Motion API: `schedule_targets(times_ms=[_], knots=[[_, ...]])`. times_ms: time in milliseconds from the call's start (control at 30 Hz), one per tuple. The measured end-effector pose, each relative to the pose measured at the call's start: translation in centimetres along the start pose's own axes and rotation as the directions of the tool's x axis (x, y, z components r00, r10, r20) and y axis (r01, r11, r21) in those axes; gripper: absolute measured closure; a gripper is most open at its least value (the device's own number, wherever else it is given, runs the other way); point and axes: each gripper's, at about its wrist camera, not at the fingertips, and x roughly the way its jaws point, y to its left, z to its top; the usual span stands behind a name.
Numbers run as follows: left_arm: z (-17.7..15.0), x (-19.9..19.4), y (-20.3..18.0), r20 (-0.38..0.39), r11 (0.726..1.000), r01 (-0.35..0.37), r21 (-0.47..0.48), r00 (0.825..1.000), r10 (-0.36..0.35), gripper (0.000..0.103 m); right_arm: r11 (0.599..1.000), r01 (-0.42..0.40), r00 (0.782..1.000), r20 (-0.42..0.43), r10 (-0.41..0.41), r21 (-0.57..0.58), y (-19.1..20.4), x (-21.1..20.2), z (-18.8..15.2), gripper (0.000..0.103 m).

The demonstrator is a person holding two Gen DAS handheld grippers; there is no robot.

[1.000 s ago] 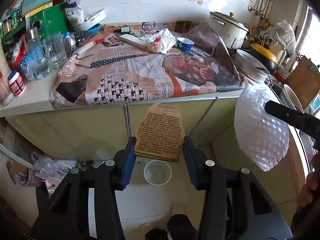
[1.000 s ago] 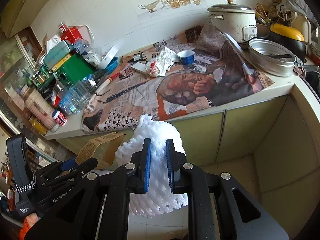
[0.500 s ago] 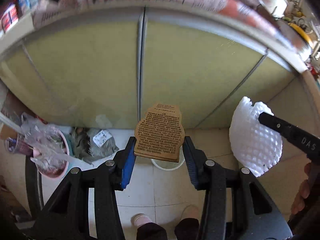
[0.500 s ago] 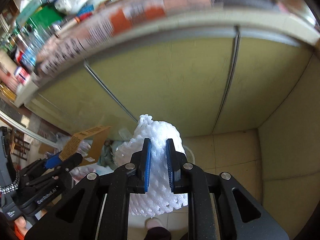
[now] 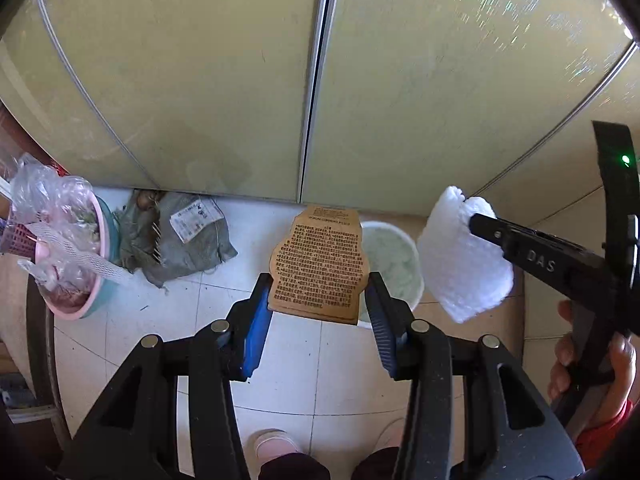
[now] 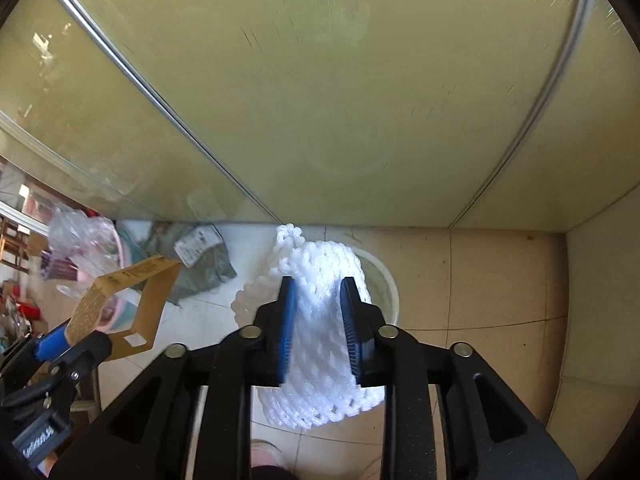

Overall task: Collect trash
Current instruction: 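Carry foam net and cardboard down to the white floor bin and release both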

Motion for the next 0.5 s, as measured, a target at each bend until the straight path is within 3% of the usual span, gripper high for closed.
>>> schedule_targets(times_ms=[167,367,500], knots=[[-0.1,3.2,-0.6,-0.038,1.0,0.013,-0.002,0.999,-0.013,0.057,1.0,-0.023,0.998,-0.061,0.023,0.0,-1.2,2.3,0.6,0.073],[0.2,6.0,-3.4,-0.091,0.999,0.054,0.004,0.994,-0.054,0.057,0.999,-0.031,0.998,-0.059,0.032,0.021,-4.0,0.9,0.2,0.068],[0.7,8.0,-5.3,-0.157,0.998,0.069,0.012,0.985,-0.066,0.047,0.999,-0.022,0.999,-0.04,0.023,0.031,-5.9,-1.0,0.2,0.066]])
